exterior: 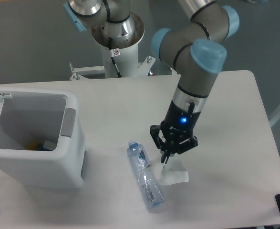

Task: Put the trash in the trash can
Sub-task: 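Lift the tissue and carry it over the white trash bin, then release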

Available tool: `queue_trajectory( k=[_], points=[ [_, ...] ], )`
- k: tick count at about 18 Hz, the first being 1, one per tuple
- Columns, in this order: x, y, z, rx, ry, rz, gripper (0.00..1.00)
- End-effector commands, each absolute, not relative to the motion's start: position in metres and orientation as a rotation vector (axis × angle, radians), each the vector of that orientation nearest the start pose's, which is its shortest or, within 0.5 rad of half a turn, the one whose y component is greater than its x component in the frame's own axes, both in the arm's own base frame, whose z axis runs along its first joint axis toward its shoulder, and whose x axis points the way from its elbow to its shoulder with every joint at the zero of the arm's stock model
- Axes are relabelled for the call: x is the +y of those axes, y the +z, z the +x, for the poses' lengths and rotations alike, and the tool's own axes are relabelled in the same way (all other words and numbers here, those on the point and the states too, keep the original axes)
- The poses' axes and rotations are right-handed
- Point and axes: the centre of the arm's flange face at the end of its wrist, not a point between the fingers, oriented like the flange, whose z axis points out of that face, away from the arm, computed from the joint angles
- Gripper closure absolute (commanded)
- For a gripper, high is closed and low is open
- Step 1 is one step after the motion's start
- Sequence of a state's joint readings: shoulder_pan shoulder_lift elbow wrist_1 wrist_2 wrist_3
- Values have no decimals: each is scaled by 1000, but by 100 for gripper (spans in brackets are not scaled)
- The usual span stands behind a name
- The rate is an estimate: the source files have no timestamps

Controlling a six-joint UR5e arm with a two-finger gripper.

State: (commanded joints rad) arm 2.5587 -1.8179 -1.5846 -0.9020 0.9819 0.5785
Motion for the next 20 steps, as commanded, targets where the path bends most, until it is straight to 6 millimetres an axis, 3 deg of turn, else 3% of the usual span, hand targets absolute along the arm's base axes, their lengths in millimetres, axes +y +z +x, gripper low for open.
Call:
queue_trajectory(
  k=[4, 8, 13, 20],
  points=[
    [505, 480, -385, -356, -200, -2343, 100],
    [524, 510, -365, -370, -213, -2306, 100],
    [522, 555, -331, -357, -231, -2246, 100],
    [525, 584, -260, -276, -261, -2230, 100]
  ],
)
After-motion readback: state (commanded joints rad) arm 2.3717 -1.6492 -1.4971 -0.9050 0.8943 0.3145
